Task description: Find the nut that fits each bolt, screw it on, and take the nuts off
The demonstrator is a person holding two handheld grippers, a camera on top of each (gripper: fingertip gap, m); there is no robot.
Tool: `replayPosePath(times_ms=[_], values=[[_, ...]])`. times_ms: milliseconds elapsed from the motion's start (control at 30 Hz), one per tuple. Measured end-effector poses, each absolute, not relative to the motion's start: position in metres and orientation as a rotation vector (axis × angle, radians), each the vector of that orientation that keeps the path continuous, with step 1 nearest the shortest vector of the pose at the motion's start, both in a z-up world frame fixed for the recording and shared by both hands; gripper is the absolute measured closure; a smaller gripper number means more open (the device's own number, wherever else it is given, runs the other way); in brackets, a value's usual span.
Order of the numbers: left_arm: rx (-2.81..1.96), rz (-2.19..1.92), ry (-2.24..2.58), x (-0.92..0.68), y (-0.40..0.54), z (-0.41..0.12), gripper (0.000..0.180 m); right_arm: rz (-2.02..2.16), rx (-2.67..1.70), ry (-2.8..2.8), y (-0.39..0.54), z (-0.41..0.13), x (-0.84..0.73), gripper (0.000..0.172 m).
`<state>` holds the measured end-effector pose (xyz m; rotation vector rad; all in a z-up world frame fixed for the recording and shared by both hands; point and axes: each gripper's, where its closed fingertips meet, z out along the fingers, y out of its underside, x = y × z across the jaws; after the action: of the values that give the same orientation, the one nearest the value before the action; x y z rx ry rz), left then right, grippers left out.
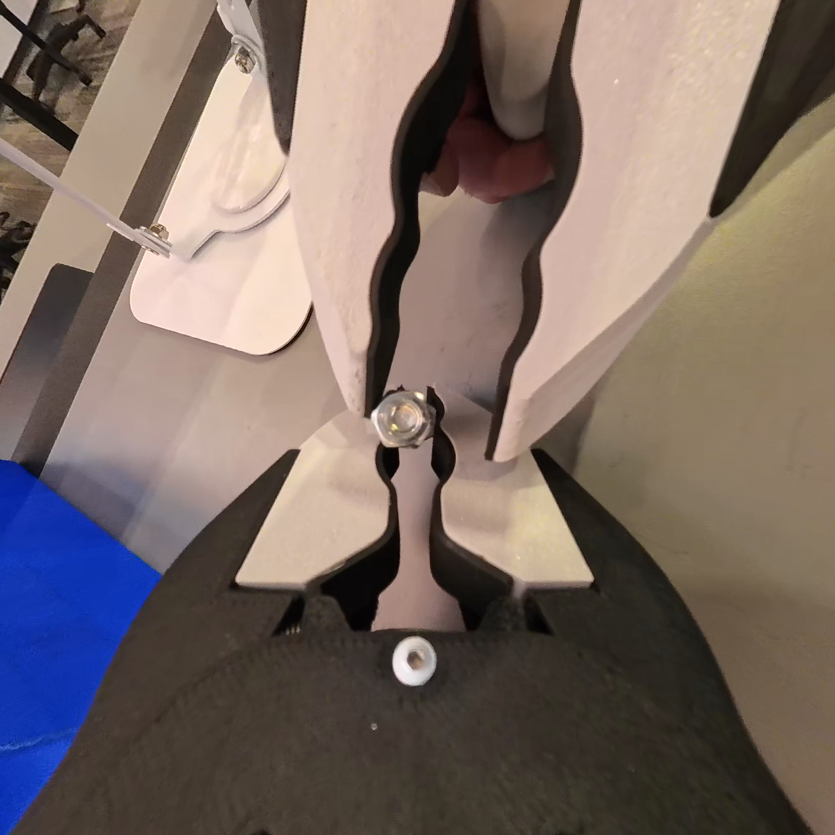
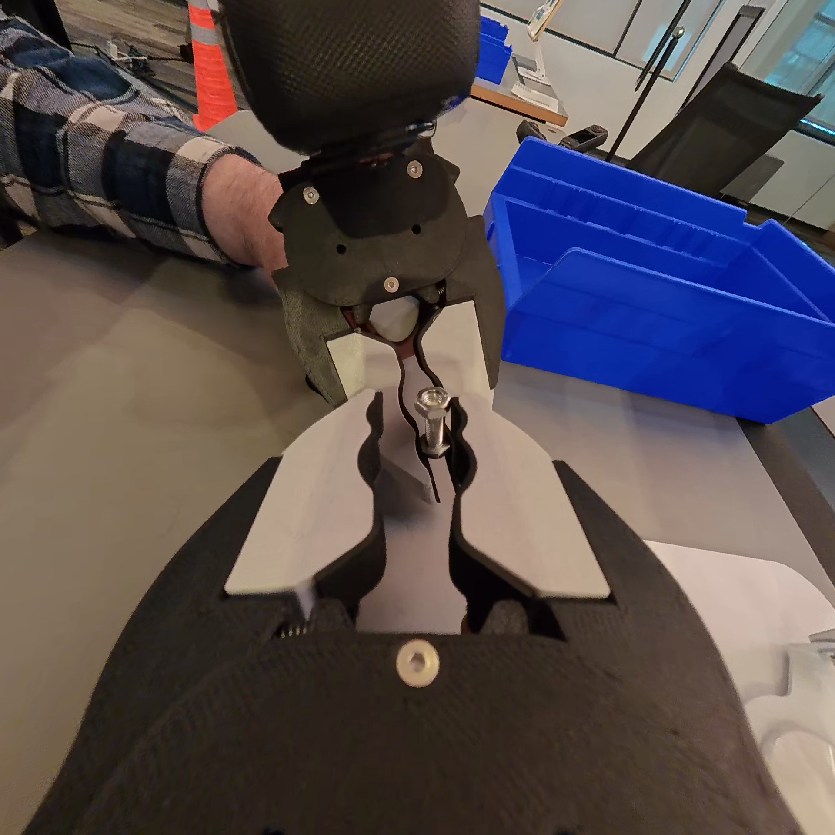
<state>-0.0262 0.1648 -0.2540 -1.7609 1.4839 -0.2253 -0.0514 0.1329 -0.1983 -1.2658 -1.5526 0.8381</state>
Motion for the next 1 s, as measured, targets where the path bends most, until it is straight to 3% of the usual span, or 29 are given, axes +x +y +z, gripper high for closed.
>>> replayPosePath(times_ms=[267, 567, 900, 1000], values=[[-1.766, -0.243, 1.477, -0.0265, 0.1645, -0.2535, 0.172, 0.836, -1.270, -1.534, 0.1358, -0.1960, -0.0486, 0.148], [-1.764, -0.246, 1.492, -0.0235, 0.1621, -0.2555, 0.172, 0.857, -1.245, -1.569, 0.1283, -0.1978, -0.0551, 0.136], [-1.767, -0.262, 1.475, -0.0254, 0.1633, -0.2536, 0.172, 0.856, -1.247, -1.547, 0.1312, -0.1951, -0.0501, 0.141], [-1.771, -0.263, 1.465, -0.0272, 0.1645, -0.2524, 0.172, 0.865, -1.242, -1.543, 0.1316, -0.1931, -0.0472, 0.151]])
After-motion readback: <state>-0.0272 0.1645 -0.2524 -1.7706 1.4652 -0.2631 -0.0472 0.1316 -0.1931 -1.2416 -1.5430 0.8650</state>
